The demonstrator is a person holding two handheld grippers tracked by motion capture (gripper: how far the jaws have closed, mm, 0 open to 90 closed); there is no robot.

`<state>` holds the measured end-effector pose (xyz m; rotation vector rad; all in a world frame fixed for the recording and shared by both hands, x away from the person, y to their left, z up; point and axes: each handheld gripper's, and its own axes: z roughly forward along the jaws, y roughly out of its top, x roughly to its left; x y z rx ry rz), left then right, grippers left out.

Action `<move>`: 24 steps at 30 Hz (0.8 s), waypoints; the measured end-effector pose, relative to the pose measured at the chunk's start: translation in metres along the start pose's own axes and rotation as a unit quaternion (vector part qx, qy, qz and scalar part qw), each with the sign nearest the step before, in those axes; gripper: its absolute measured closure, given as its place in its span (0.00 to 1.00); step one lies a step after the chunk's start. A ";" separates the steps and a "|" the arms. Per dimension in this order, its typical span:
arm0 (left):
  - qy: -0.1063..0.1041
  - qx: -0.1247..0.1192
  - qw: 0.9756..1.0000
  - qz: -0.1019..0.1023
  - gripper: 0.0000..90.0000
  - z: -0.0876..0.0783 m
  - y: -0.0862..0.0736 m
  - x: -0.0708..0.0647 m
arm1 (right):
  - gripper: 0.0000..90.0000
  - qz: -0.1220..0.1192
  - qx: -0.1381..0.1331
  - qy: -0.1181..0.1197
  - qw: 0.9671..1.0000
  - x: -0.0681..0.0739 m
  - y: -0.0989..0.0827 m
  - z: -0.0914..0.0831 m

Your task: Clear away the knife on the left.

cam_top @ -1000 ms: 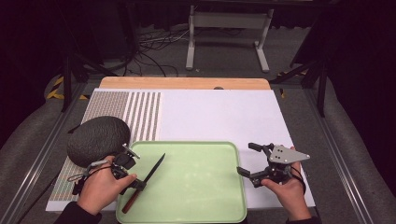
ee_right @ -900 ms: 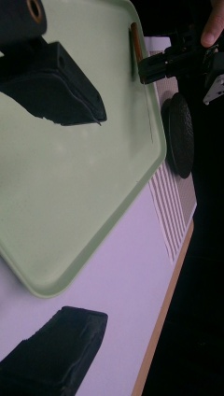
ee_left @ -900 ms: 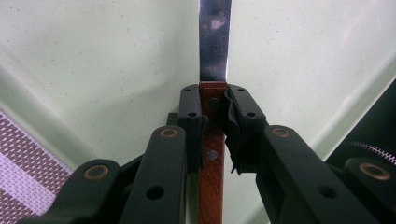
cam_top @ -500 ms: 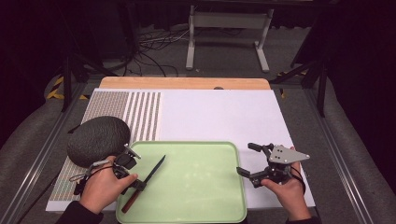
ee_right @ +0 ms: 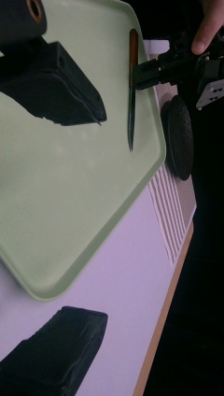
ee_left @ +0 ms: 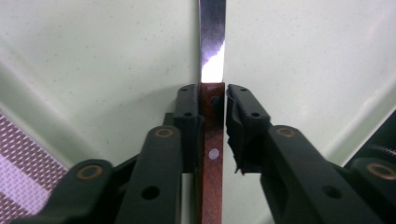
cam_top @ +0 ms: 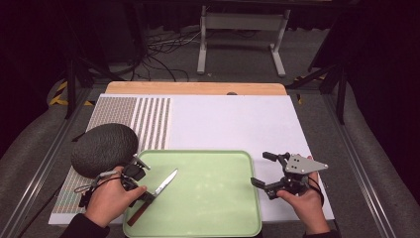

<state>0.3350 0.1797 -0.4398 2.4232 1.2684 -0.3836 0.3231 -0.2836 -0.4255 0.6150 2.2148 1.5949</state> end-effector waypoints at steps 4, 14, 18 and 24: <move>0.001 -0.016 1.000 0.017 0.58 -0.004 0.000 -0.006 | 0.06 0.000 0.000 0.000 1.000 0.000 0.000 0.000; 0.035 -0.048 0.988 0.144 0.33 -0.005 0.005 -0.024 | 0.06 -0.005 0.004 0.001 1.000 0.000 -0.001 0.001; 0.045 -0.044 0.978 0.197 0.49 -0.002 0.007 -0.028 | 0.06 -0.005 0.004 0.002 1.000 0.000 -0.001 0.001; 0.041 -0.054 0.965 0.252 1.00 0.001 0.008 -0.029 | 0.06 -0.007 0.005 0.005 1.000 0.000 -0.001 0.002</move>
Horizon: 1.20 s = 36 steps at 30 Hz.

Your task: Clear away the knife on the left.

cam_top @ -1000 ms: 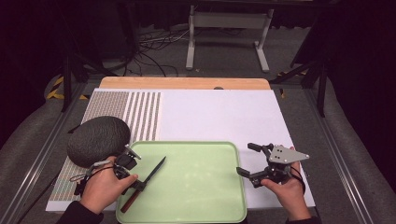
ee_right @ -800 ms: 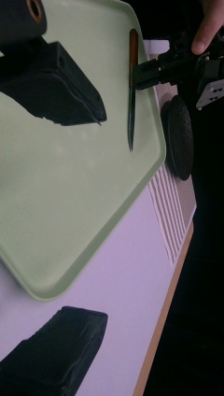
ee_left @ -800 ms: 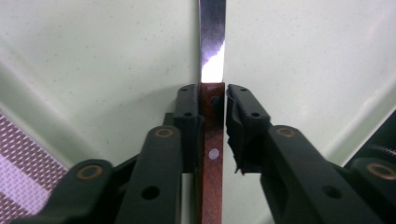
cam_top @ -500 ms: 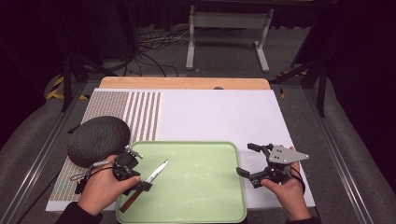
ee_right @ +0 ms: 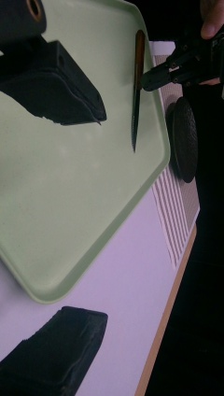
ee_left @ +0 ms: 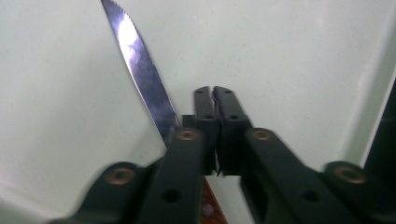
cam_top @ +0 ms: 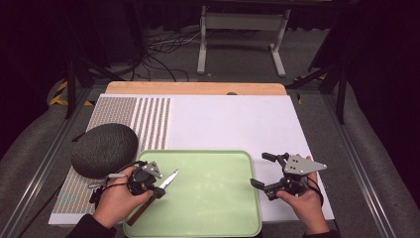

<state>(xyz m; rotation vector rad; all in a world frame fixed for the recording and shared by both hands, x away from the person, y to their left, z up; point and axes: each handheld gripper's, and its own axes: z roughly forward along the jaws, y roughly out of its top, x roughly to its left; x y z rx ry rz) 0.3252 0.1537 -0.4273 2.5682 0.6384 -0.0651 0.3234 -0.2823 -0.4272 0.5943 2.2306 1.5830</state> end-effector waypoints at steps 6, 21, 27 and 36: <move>0.001 0.019 1.000 0.018 1.00 0.007 0.001 0.001 | 0.06 -0.001 0.002 0.002 1.000 0.001 0.000 0.001; 0.005 0.049 0.999 0.021 1.00 0.011 -0.001 0.003 | 0.06 -0.002 0.005 0.002 1.000 0.001 0.000 0.001; 0.002 0.047 0.999 0.014 1.00 0.011 -0.005 0.006 | 0.06 -0.001 0.005 0.001 1.000 0.000 0.000 0.001; 0.002 0.047 0.999 0.008 1.00 0.010 -0.008 0.010 | 0.05 -0.001 0.007 0.002 1.000 0.000 -0.001 0.002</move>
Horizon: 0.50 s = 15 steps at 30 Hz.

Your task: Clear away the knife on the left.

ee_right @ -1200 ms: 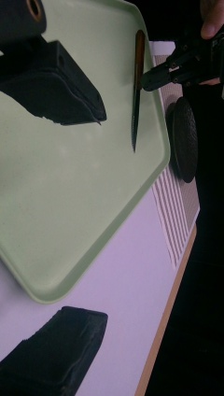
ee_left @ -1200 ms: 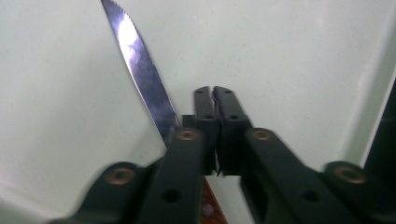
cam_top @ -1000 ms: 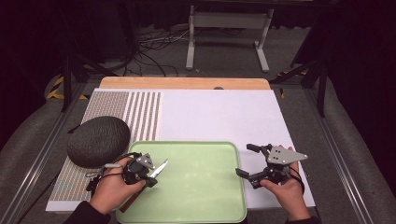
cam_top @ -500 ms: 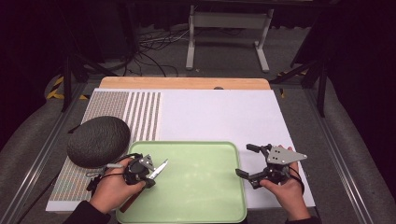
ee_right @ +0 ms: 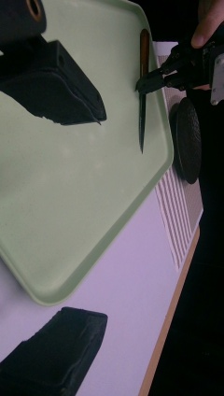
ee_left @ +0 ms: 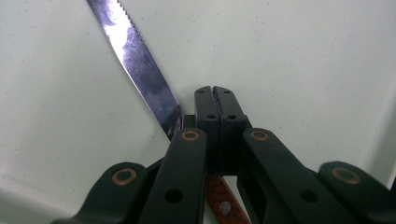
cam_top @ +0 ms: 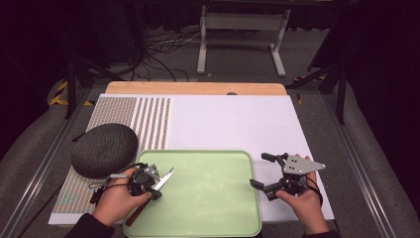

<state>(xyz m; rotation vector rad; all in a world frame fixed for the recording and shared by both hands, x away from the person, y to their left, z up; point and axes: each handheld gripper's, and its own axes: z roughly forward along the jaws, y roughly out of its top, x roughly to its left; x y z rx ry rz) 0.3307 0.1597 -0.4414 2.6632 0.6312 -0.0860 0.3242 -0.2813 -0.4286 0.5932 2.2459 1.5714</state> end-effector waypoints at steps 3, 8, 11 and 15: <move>0.001 0.000 1.000 -0.004 1.00 -0.001 -0.002 0.001 | 0.05 0.000 0.000 0.000 1.000 0.000 0.000 0.000; 0.001 -0.003 1.000 -0.011 1.00 -0.002 -0.005 0.003 | 0.05 0.001 0.000 0.001 1.000 0.000 -0.001 0.000; 0.000 -0.002 1.000 -0.013 1.00 -0.003 -0.006 0.004 | 0.05 0.001 0.001 0.001 1.000 0.000 -0.001 0.000; 0.002 -0.005 1.000 -0.019 1.00 -0.003 -0.008 0.005 | 0.05 0.001 0.001 0.001 1.000 0.000 -0.001 0.000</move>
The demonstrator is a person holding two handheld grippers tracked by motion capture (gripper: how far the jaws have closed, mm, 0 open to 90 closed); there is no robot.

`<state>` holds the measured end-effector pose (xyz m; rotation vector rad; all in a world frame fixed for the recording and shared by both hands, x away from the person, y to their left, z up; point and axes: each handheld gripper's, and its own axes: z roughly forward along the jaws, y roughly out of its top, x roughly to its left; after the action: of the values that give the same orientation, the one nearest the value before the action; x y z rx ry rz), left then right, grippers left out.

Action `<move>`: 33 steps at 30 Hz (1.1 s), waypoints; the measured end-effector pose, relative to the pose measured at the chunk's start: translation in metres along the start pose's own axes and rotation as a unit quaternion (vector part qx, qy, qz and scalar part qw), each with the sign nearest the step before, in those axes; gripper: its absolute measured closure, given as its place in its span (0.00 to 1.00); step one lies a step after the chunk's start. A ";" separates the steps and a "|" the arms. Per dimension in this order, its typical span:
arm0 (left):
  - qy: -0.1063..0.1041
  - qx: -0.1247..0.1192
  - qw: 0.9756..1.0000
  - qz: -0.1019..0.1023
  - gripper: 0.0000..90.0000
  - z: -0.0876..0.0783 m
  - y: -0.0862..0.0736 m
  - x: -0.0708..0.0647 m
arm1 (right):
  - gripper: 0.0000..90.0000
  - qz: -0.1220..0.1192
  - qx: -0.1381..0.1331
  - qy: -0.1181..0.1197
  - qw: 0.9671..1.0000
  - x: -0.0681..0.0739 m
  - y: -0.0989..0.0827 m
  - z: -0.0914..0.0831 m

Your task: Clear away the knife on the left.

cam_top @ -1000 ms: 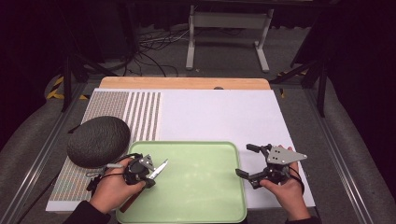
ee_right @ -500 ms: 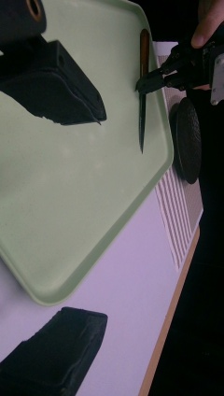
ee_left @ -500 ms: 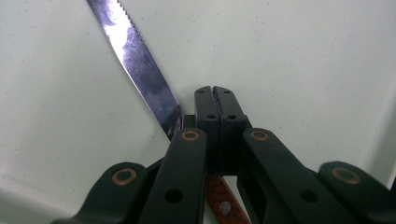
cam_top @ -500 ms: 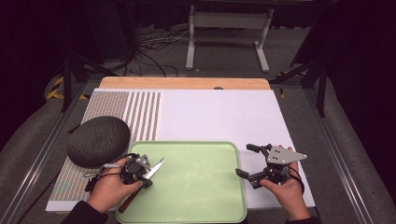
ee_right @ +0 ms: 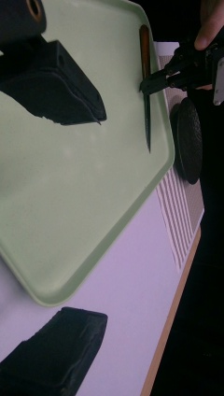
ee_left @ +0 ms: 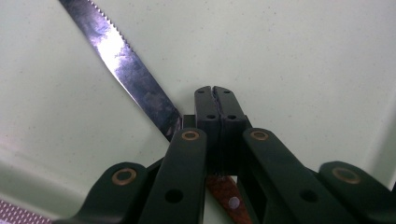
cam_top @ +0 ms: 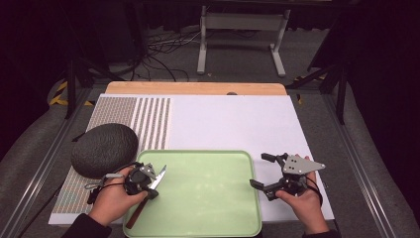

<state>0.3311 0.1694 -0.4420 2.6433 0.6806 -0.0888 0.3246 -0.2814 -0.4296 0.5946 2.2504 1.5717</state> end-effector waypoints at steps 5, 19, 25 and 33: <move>0.001 -0.003 1.000 -0.004 1.00 -0.001 -0.003 0.002 | 0.05 0.000 0.000 0.000 1.000 0.000 0.000 0.000; 0.003 0.000 1.000 -0.008 1.00 -0.005 -0.013 0.004 | 0.05 -0.001 0.003 0.002 1.000 0.000 -0.001 0.001; 0.004 0.000 1.000 -0.009 1.00 -0.006 -0.016 0.002 | 0.05 -0.001 0.005 0.002 1.000 0.000 -0.001 0.002; -0.002 0.011 1.000 0.002 1.00 -0.007 -0.018 -0.003 | 0.05 -0.002 0.006 0.004 1.000 0.001 -0.001 0.003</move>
<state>0.3202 0.1849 -0.4420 2.6646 0.6757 -0.0992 0.3253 -0.2792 -0.4317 0.5882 2.2673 1.5615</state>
